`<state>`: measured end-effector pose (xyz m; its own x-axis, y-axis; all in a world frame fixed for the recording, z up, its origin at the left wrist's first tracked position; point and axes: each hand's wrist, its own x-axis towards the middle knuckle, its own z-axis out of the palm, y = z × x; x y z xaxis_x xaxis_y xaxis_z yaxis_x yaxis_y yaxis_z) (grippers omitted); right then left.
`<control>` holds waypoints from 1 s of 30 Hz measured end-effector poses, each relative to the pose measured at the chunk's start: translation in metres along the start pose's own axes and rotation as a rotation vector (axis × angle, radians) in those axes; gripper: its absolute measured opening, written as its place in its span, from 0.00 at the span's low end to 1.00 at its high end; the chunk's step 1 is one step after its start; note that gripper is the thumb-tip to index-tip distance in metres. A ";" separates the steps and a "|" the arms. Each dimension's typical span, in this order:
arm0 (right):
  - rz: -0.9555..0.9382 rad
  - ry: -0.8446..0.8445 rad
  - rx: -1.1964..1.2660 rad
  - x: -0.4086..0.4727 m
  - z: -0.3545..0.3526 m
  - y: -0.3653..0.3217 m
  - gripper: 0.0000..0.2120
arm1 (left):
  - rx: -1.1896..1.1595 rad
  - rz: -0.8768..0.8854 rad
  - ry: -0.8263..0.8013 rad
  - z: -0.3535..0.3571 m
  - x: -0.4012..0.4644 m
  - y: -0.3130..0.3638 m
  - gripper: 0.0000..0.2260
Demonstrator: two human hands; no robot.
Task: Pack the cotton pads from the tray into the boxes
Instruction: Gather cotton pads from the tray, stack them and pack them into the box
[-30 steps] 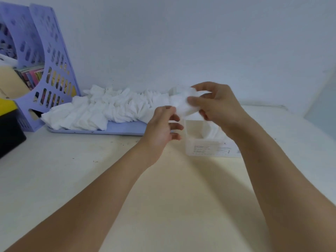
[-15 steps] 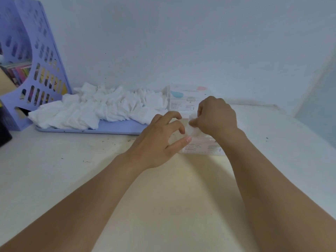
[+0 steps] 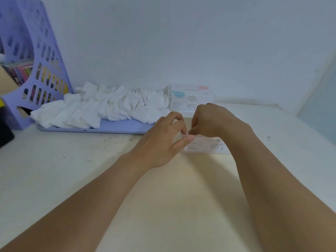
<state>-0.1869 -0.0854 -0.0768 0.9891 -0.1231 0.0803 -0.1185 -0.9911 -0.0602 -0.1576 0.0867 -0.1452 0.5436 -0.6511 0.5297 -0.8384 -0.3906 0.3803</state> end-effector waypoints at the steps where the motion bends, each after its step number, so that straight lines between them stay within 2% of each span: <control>1: 0.010 -0.001 -0.025 0.001 0.001 0.001 0.08 | -0.001 0.001 0.003 0.001 0.000 0.000 0.15; 4: -0.029 0.095 0.028 0.002 0.001 0.001 0.13 | -0.042 0.003 -0.014 0.000 -0.001 0.001 0.14; 6: -0.087 0.342 0.188 0.000 -0.002 -0.002 0.15 | -0.120 -0.001 0.038 -0.008 0.003 0.000 0.13; 8: -0.155 0.614 0.426 -0.012 -0.010 -0.019 0.15 | -0.175 -0.067 0.267 -0.025 0.008 -0.011 0.10; 9: -0.185 0.685 0.571 -0.018 -0.013 -0.036 0.15 | -0.164 -0.142 0.432 -0.041 0.007 -0.021 0.09; 10: -0.209 0.679 0.729 -0.023 -0.013 -0.054 0.16 | -0.130 -0.228 0.578 -0.055 0.005 -0.034 0.09; 12: -0.219 0.430 1.017 -0.024 -0.009 -0.093 0.13 | 0.010 -0.431 0.702 -0.086 -0.003 -0.066 0.12; 14: -0.194 0.159 1.079 -0.013 0.002 -0.132 0.10 | 0.177 -0.641 0.652 -0.118 -0.023 -0.103 0.18; 15: -0.182 0.120 1.035 -0.004 0.009 -0.149 0.09 | 0.227 -0.734 0.617 -0.134 -0.035 -0.121 0.21; 17: -0.161 0.093 0.959 0.016 0.021 -0.183 0.12 | 0.249 -0.878 0.609 -0.158 -0.062 -0.149 0.26; 20: -0.151 0.043 0.882 0.037 0.041 -0.217 0.14 | 0.089 -0.992 0.674 -0.168 -0.090 -0.171 0.24; 23: -0.167 0.057 0.800 0.046 0.052 -0.235 0.22 | -0.001 -0.995 0.706 -0.163 -0.095 -0.179 0.21; 26: -0.119 0.100 0.781 0.054 0.062 -0.246 0.35 | -0.047 -1.011 0.693 -0.159 -0.093 -0.184 0.21; 30: -0.099 0.124 0.800 0.063 0.071 -0.250 0.32 | -0.106 -1.008 0.652 -0.156 -0.095 -0.192 0.21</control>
<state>-0.0890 0.1577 -0.1271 0.9695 -0.0879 0.2289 0.1131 -0.6680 -0.7355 -0.0415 0.3248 -0.1507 0.8962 0.3791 0.2305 -0.0340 -0.4593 0.8876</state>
